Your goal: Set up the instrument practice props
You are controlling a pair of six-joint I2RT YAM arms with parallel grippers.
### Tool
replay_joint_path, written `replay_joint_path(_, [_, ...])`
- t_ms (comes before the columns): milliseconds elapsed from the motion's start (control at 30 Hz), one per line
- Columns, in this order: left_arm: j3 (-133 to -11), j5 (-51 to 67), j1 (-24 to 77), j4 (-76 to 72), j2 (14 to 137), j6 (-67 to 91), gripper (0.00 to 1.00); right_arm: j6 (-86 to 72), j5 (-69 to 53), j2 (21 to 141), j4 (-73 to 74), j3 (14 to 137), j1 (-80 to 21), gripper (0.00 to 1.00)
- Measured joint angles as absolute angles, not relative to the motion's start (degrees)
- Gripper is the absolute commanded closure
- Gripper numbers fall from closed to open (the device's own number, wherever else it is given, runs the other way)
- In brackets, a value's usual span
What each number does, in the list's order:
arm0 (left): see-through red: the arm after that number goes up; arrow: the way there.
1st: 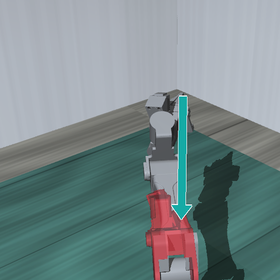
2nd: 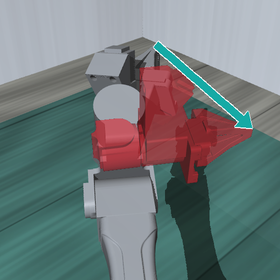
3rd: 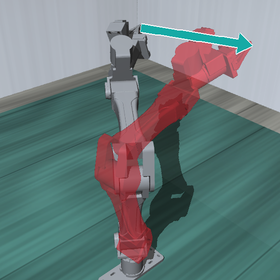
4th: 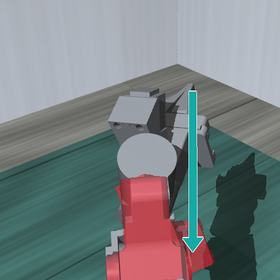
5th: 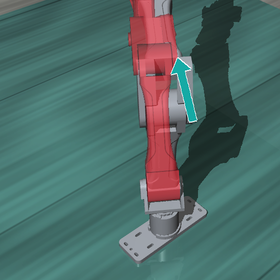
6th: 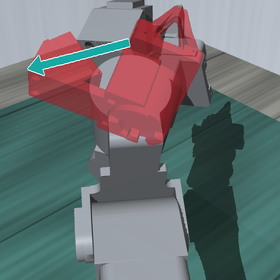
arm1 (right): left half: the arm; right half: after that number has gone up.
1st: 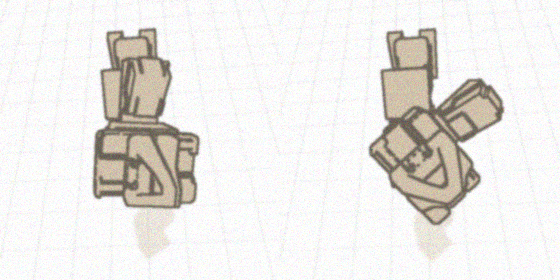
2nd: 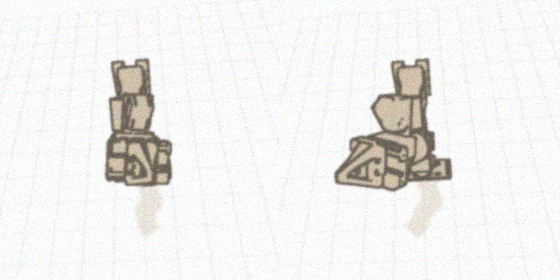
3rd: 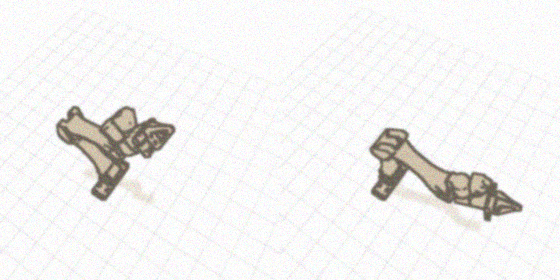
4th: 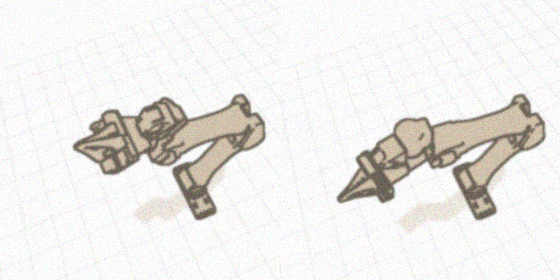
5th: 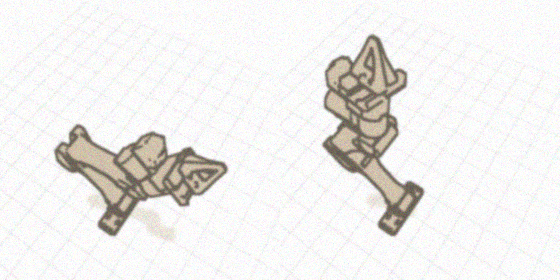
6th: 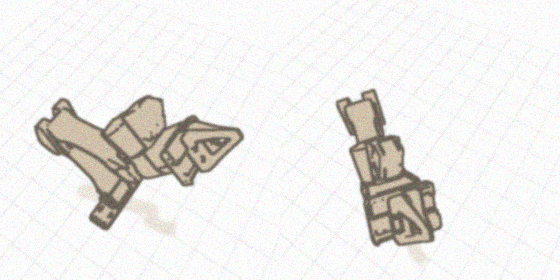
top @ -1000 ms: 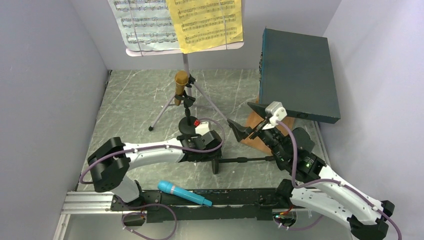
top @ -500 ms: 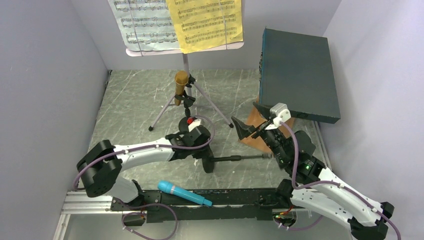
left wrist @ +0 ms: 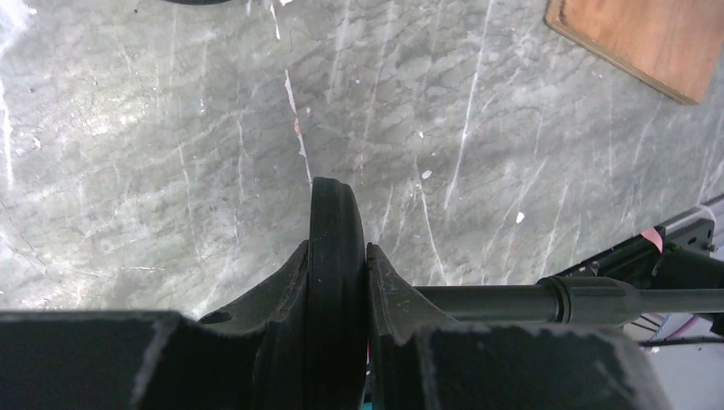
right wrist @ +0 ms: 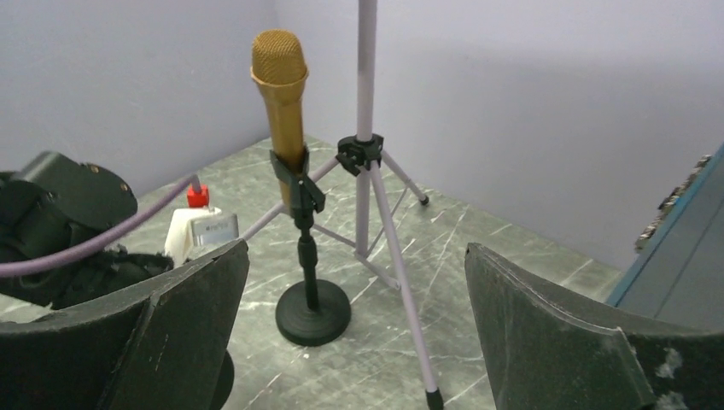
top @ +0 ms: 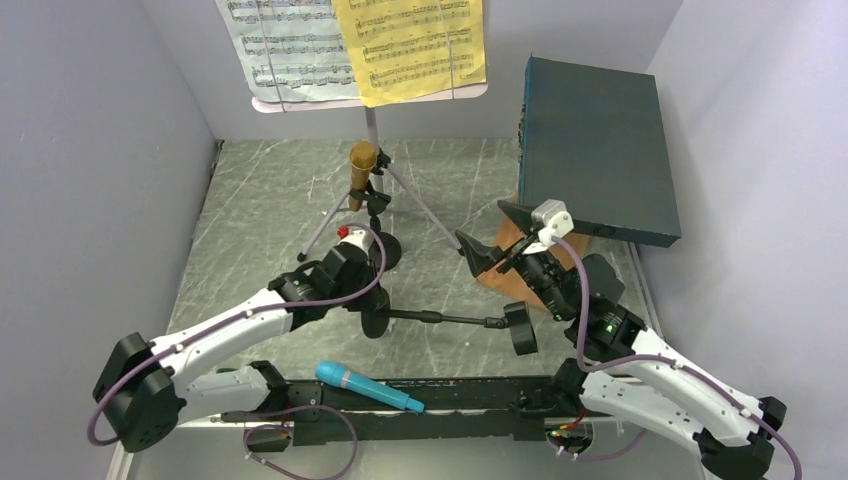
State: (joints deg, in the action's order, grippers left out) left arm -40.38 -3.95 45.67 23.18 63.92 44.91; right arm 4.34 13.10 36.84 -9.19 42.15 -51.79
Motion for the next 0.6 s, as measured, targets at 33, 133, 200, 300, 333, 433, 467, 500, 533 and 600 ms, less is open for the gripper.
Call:
replay_joint_path(33, [-40.34,-3.70,45.52,23.51,63.05,44.12,1.00,4.05,12.60,37.17,-9.17,42.17,-51.79,0.00])
replay_joint_path(133, [-38.61,-2.39,44.91,23.35,58.94,42.09,1.00,3.53,11.68,37.01,-9.06,42.19,-51.79,0.00])
replay_joint_path(200, [-36.29,-0.97,44.18,22.55,55.00,41.23,1.00,3.18,11.66,36.07,-9.08,42.22,-51.79,0.00])
replay_joint_path(300, [-33.69,1.72,42.74,21.41,49.82,40.75,1.00,2.26,12.12,33.36,-9.41,42.22,-51.79,0.00])
replay_joint_path(333, [-33.23,2.83,42.06,20.84,48.49,40.62,1.00,1.89,12.51,32.32,-9.69,42.22,-51.79,0.00])
replay_joint_path(433, [-33.04,7.64,39.38,18.00,46.28,40.18,1.00,1.32,14.00,29.41,-10.02,42.59,-51.79,0.00])
replay_joint_path(467, [-33.04,9.43,38.46,16.80,46.11,40.10,1.00,1.30,14.76,28.88,-10.02,42.94,-51.79,0.01])
replay_joint_path(500, [-33.04,11.64,37.36,15.46,46.04,40.12,1.00,1.34,15.84,28.53,-10.17,43.33,-51.79,0.01])
replay_joint_path(533, [-33.04,14.15,36.16,13.93,46.06,40.16,1.00,1.39,17.74,28.36,-10.39,43.59,-51.79,0.01])
replay_joint_path(600, [-33.04,18.83,33.80,11.25,46.26,40.62,1.00,1.48,22.06,28.62,-10.20,44.10,-51.79,0.01])
